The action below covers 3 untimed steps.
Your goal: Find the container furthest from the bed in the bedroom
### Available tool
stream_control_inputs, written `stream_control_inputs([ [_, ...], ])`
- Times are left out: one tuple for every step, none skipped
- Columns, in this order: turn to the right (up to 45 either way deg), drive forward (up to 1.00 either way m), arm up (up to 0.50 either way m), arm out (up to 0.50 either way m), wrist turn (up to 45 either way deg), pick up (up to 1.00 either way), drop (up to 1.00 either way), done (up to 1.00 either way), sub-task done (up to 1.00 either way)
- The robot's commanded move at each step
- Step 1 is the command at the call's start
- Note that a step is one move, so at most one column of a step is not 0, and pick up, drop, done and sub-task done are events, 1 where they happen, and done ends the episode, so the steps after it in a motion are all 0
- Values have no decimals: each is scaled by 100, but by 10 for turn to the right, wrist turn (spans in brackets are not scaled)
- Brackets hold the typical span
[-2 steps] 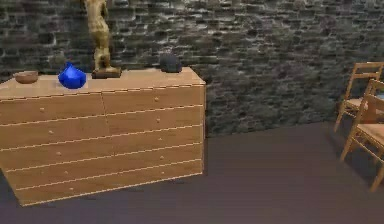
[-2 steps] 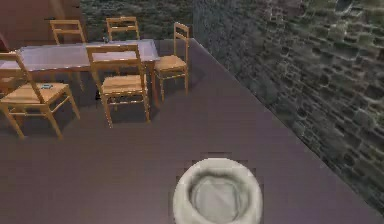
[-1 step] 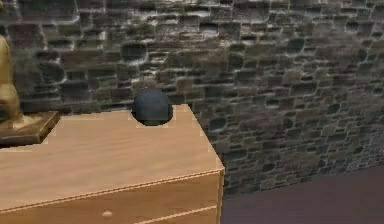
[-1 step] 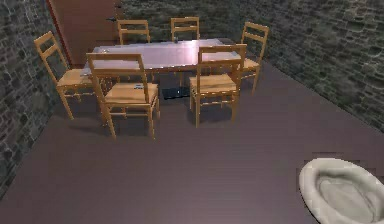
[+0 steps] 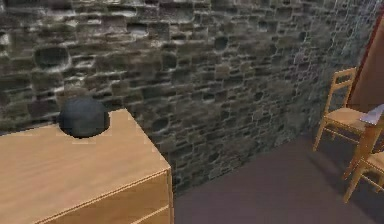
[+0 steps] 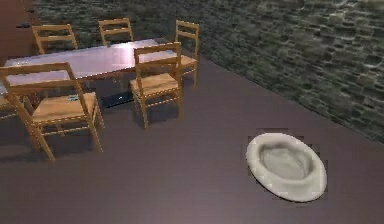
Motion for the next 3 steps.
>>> stream_control_inputs([
  [0, 10, 0, 0, 0, 0, 0, 0, 0],
  [-450, 0, 0, 0, 0, 0, 0, 0, 0],
  [-450, 0, 0, 0, 0, 0, 0, 0, 0],
])
